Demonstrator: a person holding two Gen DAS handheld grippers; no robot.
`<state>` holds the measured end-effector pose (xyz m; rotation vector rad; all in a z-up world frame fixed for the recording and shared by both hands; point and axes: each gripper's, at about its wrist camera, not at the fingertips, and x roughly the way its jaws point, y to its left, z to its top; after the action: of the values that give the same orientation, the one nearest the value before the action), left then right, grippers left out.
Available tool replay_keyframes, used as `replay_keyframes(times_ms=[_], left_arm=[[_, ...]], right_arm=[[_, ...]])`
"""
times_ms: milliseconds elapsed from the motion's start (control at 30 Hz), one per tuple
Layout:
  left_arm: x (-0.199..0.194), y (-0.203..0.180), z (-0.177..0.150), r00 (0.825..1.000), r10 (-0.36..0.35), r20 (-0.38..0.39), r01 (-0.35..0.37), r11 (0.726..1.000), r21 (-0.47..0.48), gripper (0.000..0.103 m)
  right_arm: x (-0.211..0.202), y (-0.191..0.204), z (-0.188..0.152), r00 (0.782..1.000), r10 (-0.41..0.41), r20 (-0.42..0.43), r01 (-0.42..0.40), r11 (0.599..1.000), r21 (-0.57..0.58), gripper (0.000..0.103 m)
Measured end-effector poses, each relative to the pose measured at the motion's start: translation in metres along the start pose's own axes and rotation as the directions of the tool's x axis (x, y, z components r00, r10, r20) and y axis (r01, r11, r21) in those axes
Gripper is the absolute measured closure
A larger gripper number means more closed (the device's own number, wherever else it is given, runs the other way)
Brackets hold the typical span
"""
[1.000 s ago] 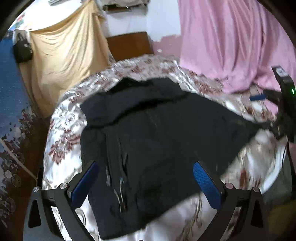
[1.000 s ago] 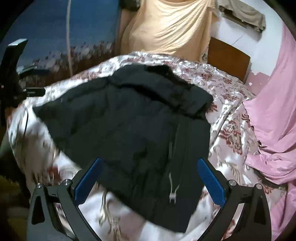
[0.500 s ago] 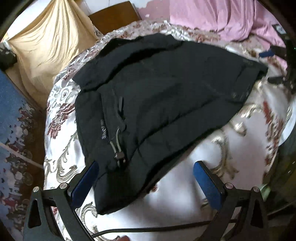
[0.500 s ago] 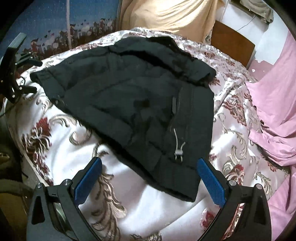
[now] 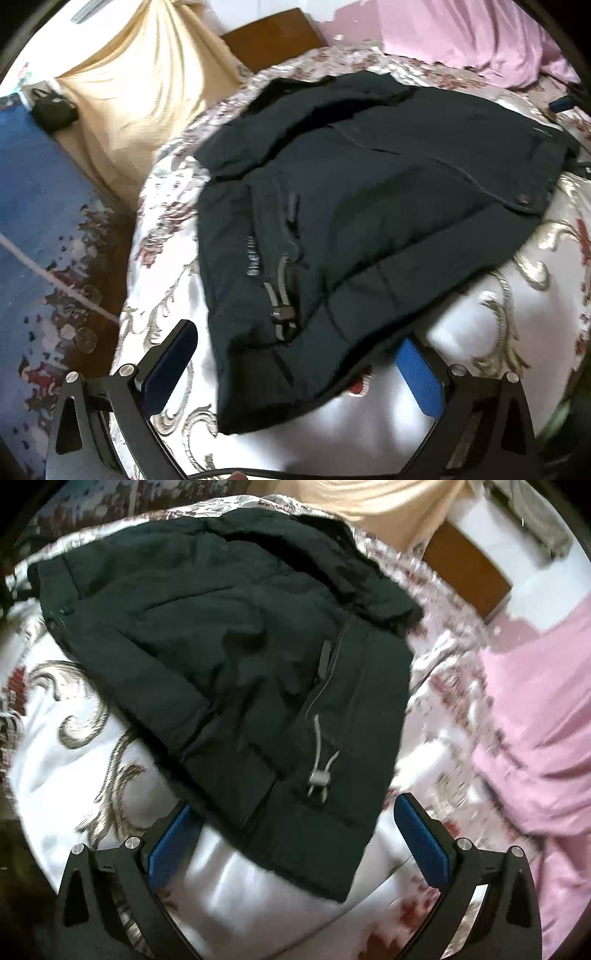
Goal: Fold large clothes
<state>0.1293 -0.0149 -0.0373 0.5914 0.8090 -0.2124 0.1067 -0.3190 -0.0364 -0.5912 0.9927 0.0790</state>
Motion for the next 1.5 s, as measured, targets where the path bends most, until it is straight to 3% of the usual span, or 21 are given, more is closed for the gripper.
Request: replay_keyframes(times_ms=[167, 267, 333, 433, 533, 633, 733, 867, 1133, 1333, 1500], left_arm=[[-0.005, -0.001, -0.005, 0.995, 0.079, 0.067, -0.080, 0.997, 0.001, 0.004], [-0.009, -0.010, -0.008, 0.989, 0.107, 0.101, -0.111, 0.993, 0.032, 0.016], [-0.009, -0.016, -0.008, 0.988, 0.109, 0.113, -0.117, 0.991, 0.065, 0.027], [-0.007, -0.019, -0.006, 0.989, 0.099, 0.111, -0.109, 0.990, 0.087, 0.036], [-0.003, -0.016, -0.004, 0.993, 0.064, 0.095, -0.071, 0.995, 0.076, 0.052], [-0.001, -0.015, -0.006, 0.996, 0.040, 0.084, -0.045, 0.998, 0.051, 0.068], [-0.002, -0.016, -0.008, 0.996, 0.029, 0.089, -0.032, 0.999, 0.034, 0.078], [-0.005, -0.017, -0.007, 0.995, 0.032, 0.089, -0.034, 0.999, 0.022, 0.083], [-0.007, -0.016, -0.003, 0.995, 0.031, 0.091, -0.027, 0.999, -0.046, 0.088], [-0.008, -0.014, 0.000, 0.997, 0.040, 0.073, -0.034, 0.996, -0.081, 0.088], [-0.021, -0.005, 0.007, 0.992, 0.058, 0.113, -0.043, 0.990, -0.132, 0.090]], right_arm=[[-0.012, 0.018, -0.002, 0.982, -0.128, 0.139, 0.135, 0.990, -0.042, 0.004], [-0.016, 0.018, -0.006, 0.975, -0.108, 0.195, 0.110, 0.994, 0.001, 0.018], [-0.017, 0.019, -0.010, 0.969, -0.096, 0.228, 0.094, 0.995, 0.022, 0.034], [-0.016, 0.024, -0.010, 0.965, -0.083, 0.248, 0.090, 0.996, -0.015, 0.056], [-0.016, 0.032, -0.010, 0.968, -0.057, 0.243, 0.074, 0.995, -0.060, 0.077], [-0.016, 0.038, -0.011, 0.970, -0.049, 0.240, 0.067, 0.996, -0.067, 0.086], [-0.018, 0.040, -0.011, 0.971, -0.033, 0.237, 0.046, 0.998, -0.049, 0.091], [-0.018, 0.036, -0.010, 0.973, -0.020, 0.230, 0.029, 0.999, -0.033, 0.091], [-0.016, 0.034, -0.009, 0.978, -0.034, 0.207, 0.031, 0.999, 0.019, 0.091], [-0.024, 0.032, -0.012, 0.969, -0.048, 0.243, 0.039, 0.998, 0.040, 0.094], [-0.036, 0.031, -0.013, 0.955, -0.078, 0.288, 0.047, 0.993, 0.111, 0.097]])
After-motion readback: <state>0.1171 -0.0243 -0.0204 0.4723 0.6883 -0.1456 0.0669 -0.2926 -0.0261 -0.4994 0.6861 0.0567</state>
